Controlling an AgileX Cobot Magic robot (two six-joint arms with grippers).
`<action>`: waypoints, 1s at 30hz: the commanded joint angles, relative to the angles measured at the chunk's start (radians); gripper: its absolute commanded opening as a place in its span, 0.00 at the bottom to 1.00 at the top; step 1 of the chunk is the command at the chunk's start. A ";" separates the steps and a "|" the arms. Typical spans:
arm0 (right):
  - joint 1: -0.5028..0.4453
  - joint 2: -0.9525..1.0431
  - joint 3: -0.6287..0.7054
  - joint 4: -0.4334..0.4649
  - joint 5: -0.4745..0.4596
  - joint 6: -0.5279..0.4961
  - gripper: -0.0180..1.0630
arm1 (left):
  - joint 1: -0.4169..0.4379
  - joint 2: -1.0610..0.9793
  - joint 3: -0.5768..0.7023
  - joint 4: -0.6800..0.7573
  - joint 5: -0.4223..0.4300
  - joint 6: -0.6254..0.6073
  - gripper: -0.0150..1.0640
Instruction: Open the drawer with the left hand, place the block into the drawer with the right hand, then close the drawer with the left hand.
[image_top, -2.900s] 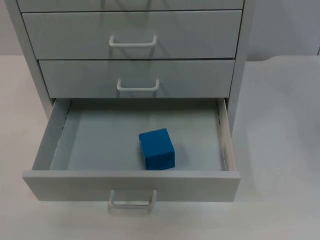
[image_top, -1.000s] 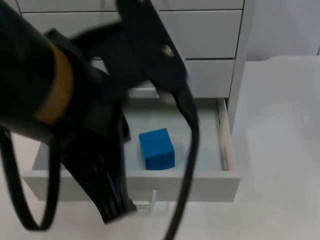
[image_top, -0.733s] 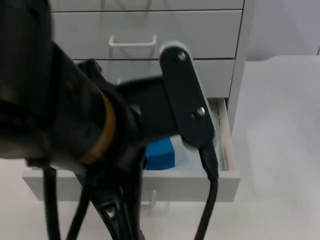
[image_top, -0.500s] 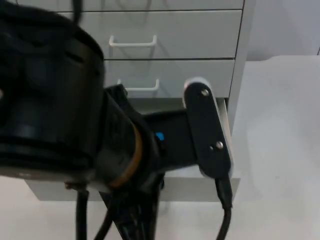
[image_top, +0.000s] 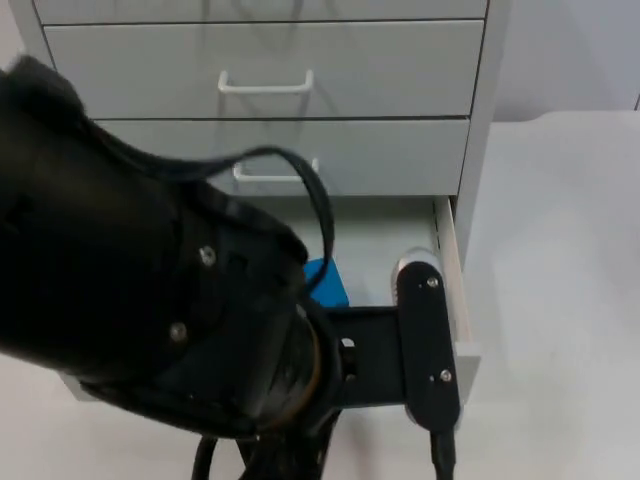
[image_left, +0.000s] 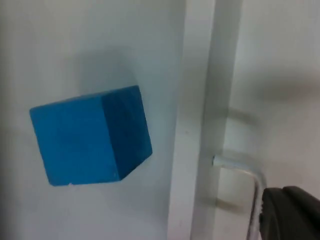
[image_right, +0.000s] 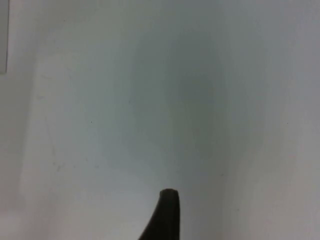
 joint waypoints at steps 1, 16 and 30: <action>-0.007 -0.011 0.004 -0.008 -0.007 -0.011 0.71 | 0.011 0.025 0.000 0.081 -0.016 -0.064 0.01; -0.007 -0.011 0.004 -0.008 -0.008 -0.011 0.71 | 0.091 0.098 0.000 0.527 0.033 -0.507 0.01; -0.007 -0.011 0.004 -0.008 -0.011 -0.011 0.71 | 0.162 0.104 -0.002 0.768 0.130 -0.783 0.01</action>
